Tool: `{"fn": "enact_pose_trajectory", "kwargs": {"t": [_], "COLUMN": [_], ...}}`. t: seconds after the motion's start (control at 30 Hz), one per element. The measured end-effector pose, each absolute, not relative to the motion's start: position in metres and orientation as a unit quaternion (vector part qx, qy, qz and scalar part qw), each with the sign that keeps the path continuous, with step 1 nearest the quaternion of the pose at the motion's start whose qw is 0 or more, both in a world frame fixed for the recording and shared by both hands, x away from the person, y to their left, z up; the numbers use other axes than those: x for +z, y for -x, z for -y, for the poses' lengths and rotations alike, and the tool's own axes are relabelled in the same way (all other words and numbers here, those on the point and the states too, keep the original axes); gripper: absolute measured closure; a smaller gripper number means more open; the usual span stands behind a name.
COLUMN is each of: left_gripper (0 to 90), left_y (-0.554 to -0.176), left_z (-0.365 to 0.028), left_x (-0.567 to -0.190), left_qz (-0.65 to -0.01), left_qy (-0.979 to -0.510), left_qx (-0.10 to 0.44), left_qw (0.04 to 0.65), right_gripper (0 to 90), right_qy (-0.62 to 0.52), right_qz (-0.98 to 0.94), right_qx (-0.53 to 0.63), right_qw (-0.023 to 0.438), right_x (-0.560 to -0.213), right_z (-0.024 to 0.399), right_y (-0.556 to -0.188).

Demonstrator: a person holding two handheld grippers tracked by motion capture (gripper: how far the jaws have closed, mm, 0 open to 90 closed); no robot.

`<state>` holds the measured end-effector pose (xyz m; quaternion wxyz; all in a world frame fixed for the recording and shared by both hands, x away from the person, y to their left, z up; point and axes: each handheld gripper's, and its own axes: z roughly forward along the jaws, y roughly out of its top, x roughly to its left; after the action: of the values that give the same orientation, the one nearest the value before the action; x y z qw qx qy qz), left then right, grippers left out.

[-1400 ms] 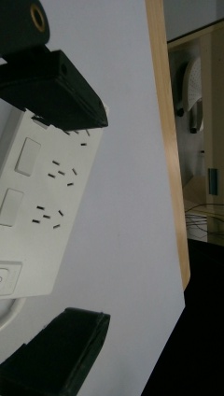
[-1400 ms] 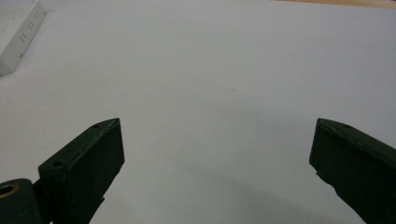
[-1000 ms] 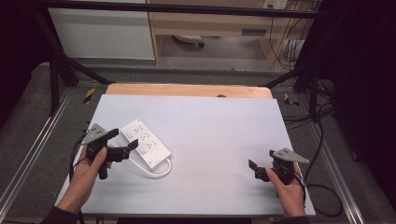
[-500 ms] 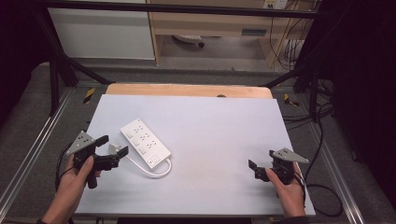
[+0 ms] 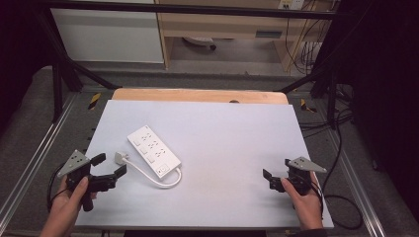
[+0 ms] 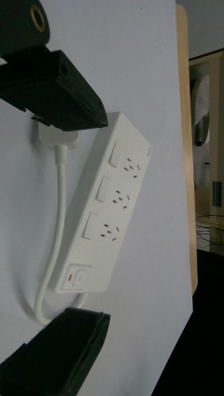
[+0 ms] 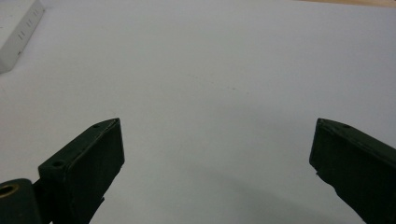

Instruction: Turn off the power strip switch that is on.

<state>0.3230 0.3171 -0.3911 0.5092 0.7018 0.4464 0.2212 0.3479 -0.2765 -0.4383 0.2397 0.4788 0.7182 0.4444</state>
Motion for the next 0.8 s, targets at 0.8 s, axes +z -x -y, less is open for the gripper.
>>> {"fn": "enact_pose_trajectory", "kwargs": {"t": [0.8], "left_gripper": [6.1], "left_y": [-0.303], "left_z": [-0.316], "left_x": [-0.424], "left_qz": [-0.449], "left_qy": [-0.733], "left_qx": [0.192], "left_qw": [0.473], "right_gripper": [3.4], "right_qy": [-0.48], "right_qz": [-0.722], "right_qx": [0.439], "right_qw": [0.236], "right_x": [-0.44], "right_z": [0.276], "right_y": [-0.35]}}
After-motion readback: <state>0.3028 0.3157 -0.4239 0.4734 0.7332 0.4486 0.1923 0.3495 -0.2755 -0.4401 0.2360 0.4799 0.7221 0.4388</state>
